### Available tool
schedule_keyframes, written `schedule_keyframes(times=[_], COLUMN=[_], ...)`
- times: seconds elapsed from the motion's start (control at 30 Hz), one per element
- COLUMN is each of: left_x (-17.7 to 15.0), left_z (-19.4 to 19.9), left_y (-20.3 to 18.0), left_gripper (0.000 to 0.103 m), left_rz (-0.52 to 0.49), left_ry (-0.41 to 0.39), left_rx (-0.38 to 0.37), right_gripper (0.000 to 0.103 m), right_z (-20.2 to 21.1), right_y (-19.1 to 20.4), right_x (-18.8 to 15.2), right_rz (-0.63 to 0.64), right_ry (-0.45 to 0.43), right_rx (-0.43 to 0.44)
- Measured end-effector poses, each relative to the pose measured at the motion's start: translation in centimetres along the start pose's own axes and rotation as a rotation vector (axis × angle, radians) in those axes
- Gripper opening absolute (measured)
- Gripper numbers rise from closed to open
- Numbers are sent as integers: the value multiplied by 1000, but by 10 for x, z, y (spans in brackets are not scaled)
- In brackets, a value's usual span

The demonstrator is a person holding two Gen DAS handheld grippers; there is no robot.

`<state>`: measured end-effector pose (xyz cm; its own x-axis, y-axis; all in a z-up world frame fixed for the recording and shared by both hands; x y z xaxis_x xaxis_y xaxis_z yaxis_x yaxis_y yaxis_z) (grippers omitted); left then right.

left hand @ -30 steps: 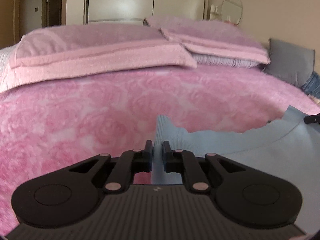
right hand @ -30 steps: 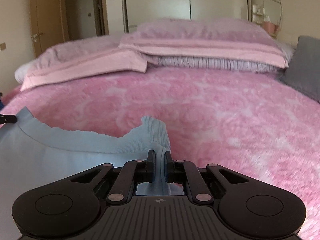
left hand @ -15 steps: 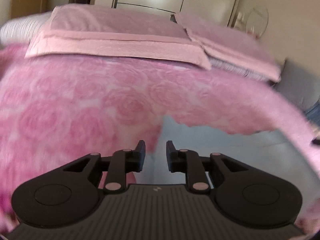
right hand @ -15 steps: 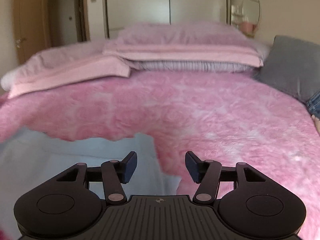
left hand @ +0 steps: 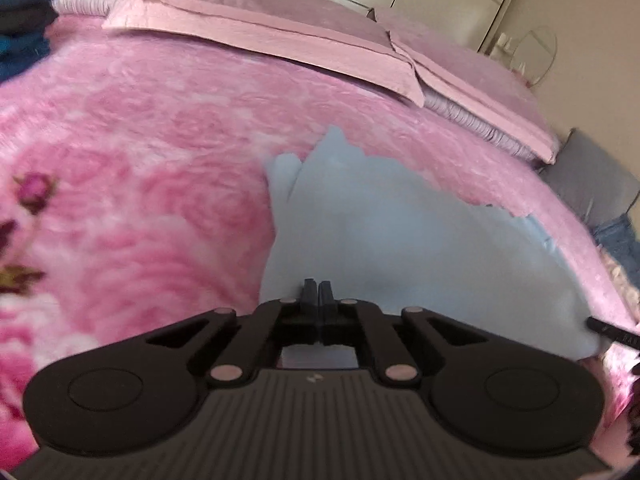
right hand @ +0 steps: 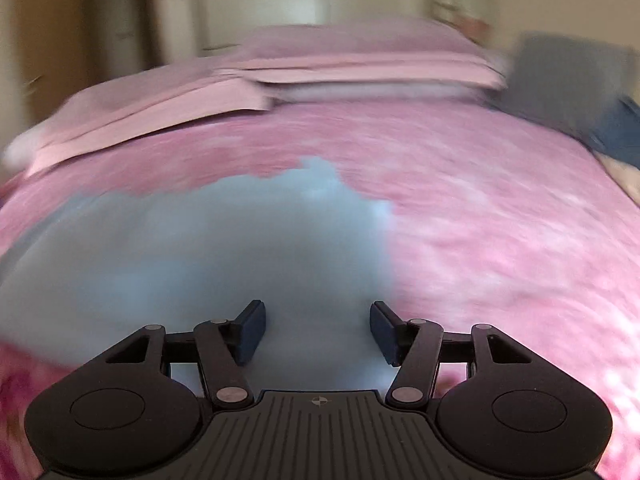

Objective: Fold clothes
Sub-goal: 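Fold the hem edge over again with both grippers and release, then smooth the folded sweatshirt and lift both open grippers away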

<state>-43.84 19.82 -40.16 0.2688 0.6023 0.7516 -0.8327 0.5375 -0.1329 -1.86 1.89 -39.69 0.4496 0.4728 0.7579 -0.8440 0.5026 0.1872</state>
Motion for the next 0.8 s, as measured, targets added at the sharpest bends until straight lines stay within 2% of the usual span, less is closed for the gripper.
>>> schedule_keyframes(times=[0.07, 0.17, 0.23, 0.33, 0.43, 0.5, 0.6, 0.8], left_x=[2, 1, -3, -10, -6, 0, 17, 49], left_z=[13, 22, 11, 11, 26, 35, 31, -18], left_y=[-11, -31, -39, -46, -55, -62, -73, -98], left_gripper=[3, 6, 11, 9, 9, 10, 10, 10], left_rz=[-28, -55, -64, -72, -92, -115, -139, -200], left_ry=[-8, -25, 27, 53, 62, 44, 29, 42], left_rx=[36, 56, 82, 138, 167, 153, 98, 33], right_gripper=[57, 57, 57, 57, 57, 57, 57, 57], right_z=[7, 26, 33, 16, 27, 40, 50, 17], right_y=[-7, 1, 14, 25, 32, 35, 43, 75], right_x=[5, 4, -5, -20, -17, -9, 3, 16], right_rz=[-26, -40, -19, 43, 55, 24, 8, 60], right_ry=[-7, -44, -60, -1, -20, -34, -59, -23], right_rx=[-36, 19, 65, 12, -28, -14, 93, 138])
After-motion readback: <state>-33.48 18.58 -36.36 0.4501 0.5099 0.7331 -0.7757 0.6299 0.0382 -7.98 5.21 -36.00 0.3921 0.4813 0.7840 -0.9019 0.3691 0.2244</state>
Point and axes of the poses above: each gripper's, at about its wrist camera, not at the fingertips, and z roughly against the way its jaws point, y to its left, x to its top, the point moved 1 cm from there along -z, roughly the way its jaws point, and after that the axes turned 13 degrees about -z, right-handed, at the moved point
